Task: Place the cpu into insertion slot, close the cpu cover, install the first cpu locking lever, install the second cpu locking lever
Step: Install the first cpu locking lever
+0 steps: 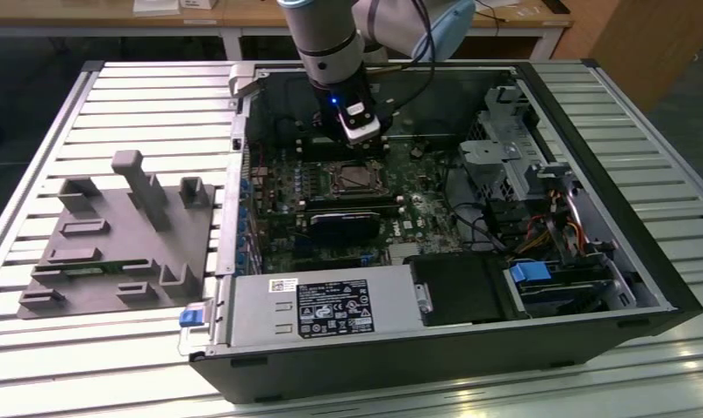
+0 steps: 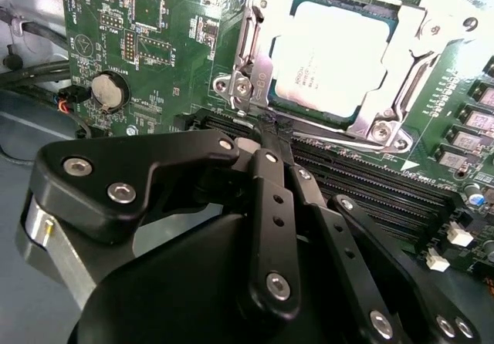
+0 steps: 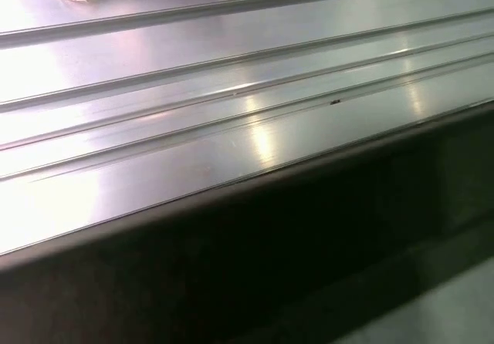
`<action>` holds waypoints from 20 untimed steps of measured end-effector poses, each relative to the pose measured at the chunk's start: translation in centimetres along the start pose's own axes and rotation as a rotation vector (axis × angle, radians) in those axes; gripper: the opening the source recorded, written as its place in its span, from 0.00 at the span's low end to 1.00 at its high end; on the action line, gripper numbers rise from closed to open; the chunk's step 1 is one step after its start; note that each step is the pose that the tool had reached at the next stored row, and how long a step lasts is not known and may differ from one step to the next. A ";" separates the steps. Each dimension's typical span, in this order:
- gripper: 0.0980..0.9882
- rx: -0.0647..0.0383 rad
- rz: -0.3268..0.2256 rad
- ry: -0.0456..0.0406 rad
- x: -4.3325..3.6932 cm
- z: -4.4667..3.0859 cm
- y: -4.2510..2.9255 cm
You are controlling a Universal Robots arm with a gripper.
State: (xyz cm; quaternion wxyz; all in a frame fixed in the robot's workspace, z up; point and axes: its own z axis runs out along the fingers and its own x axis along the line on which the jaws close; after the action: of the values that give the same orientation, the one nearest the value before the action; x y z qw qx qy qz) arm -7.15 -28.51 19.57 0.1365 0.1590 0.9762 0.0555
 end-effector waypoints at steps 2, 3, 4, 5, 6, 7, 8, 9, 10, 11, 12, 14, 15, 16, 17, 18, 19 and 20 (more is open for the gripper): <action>0.00 -0.003 0.001 0.0008 -0.01 -0.03 0.00; 0.00 -0.003 0.001 0.0007 -0.01 -0.04 0.01; 0.00 -0.003 0.001 0.0007 -0.01 -0.04 0.01; 0.00 -0.003 0.001 0.0008 -0.01 -0.04 0.00; 0.00 -0.003 0.001 0.0009 -0.02 -0.05 0.00; 0.00 -0.003 0.001 0.0009 -0.02 -0.05 -0.01; 0.00 -0.003 0.001 0.0006 -0.02 -0.04 -0.02; 0.00 -0.003 0.001 0.0002 -0.02 -0.03 -0.03; 0.00 -0.003 0.001 -0.0004 -0.01 -0.02 -0.04; 0.00 -0.004 0.001 -0.0011 -0.01 0.01 -0.04; 0.00 -0.004 0.001 -0.0016 -0.01 0.03 -0.04; 0.00 -0.004 0.001 -0.0030 0.01 0.09 -0.06; 0.00 -0.004 0.001 -0.0035 0.02 0.12 -0.06; 0.00 -0.004 0.001 -0.0038 0.02 0.15 -0.07; 0.00 -0.004 0.001 -0.0040 0.03 0.17 -0.08; 0.00 -0.005 0.001 -0.0042 0.03 0.19 -0.09; 0.00 -0.004 0.001 -0.0042 0.03 0.20 -0.11; 0.00 -0.005 0.001 -0.0042 0.03 0.22 -0.13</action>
State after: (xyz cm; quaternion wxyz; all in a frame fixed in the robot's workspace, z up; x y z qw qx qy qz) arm -7.15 -28.61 19.33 0.1390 0.1591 0.9757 0.0574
